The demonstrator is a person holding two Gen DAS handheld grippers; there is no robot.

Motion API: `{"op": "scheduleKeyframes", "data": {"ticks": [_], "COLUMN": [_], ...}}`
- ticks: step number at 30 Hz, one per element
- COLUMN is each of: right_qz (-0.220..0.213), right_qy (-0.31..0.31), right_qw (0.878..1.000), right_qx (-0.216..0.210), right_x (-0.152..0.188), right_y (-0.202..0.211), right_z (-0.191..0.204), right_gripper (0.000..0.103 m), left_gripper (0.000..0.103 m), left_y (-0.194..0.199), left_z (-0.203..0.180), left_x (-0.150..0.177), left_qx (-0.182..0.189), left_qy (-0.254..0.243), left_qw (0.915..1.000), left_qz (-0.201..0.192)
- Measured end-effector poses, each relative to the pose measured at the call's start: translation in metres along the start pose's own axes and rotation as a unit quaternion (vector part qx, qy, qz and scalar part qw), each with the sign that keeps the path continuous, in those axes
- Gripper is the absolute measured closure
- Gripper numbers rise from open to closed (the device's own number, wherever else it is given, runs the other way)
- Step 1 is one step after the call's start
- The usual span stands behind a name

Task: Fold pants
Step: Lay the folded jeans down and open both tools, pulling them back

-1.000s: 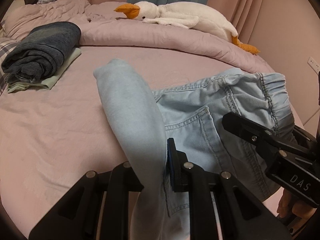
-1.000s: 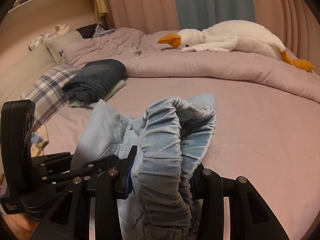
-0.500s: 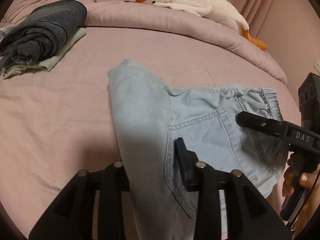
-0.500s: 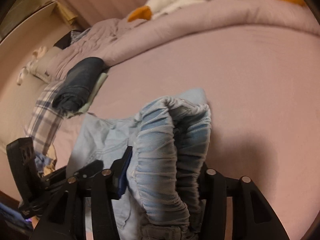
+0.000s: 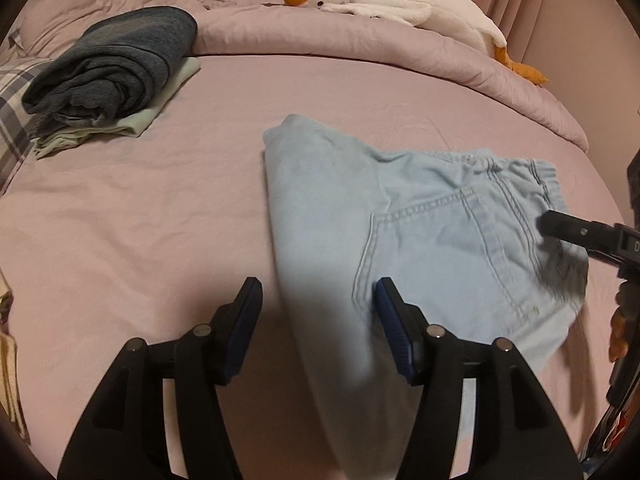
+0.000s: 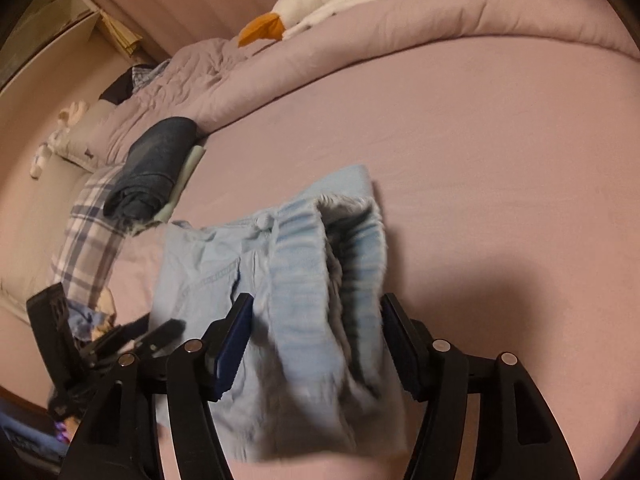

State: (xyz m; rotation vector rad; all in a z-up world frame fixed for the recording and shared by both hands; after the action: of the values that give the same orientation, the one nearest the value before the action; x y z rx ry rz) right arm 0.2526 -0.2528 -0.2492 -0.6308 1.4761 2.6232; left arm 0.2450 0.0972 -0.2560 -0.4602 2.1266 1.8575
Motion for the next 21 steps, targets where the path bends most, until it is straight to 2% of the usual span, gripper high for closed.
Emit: {"op": "scheduleKeyframes", "data": {"ticks": [3, 6, 9, 13, 18, 21], "right_qz": [0.007, 0.022, 0.028, 0.027, -0.001, -0.002], "right_qy": [0.026, 0.065, 0.071, 0.064, 0.055, 0.055], "right_qw": [0.999, 0.993, 0.989, 0.99, 0.991, 0.99], "right_qx": [0.036, 0.099, 0.123, 0.125, 0.123, 0.128], "right_x": [0.011, 0.024, 0.027, 0.025, 0.031, 0.038], "right_y": [0.004, -0.002, -0.011, -0.023, -0.005, -0.005], "right_z": [0.0, -0.001, -0.006, -0.011, -0.005, -0.004], "right_gripper": [0.039, 0.039, 0.039, 0.037, 0.037, 0.037], "left_gripper": [0.044, 0.043, 0.044, 0.044, 0.043, 0.043], "left_y": [0.001, -0.005, -0.009, -0.008, 0.004, 0.003], "left_z": [0.001, 0.0, 0.0, 0.0, -0.001, -0.003], "left_x": [0.009, 0.015, 0.015, 0.016, 0.03, 0.038], "left_qx": [-0.01, -0.022, -0.03, -0.037, -0.039, -0.039], "left_qy": [-0.013, -0.024, -0.028, -0.023, -0.017, -0.015], "left_qw": [0.9999, 0.9994, 0.9991, 0.999, 0.9991, 0.9991], "left_qz": [0.003, 0.01, 0.009, 0.01, 0.009, 0.011]}}
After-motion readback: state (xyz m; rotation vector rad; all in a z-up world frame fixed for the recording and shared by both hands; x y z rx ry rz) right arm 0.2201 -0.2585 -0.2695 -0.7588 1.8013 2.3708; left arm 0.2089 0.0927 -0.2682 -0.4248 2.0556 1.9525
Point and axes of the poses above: each gripper's, at about its wrist camera, not at the fingertips, and y roughly against the way its jaws point, z to its left, x to its underside, the point moved 10 cm from there along -y, roughly the way its jaws point, and after that the axes turned 11 degrees about z, right-handed, at the moved point
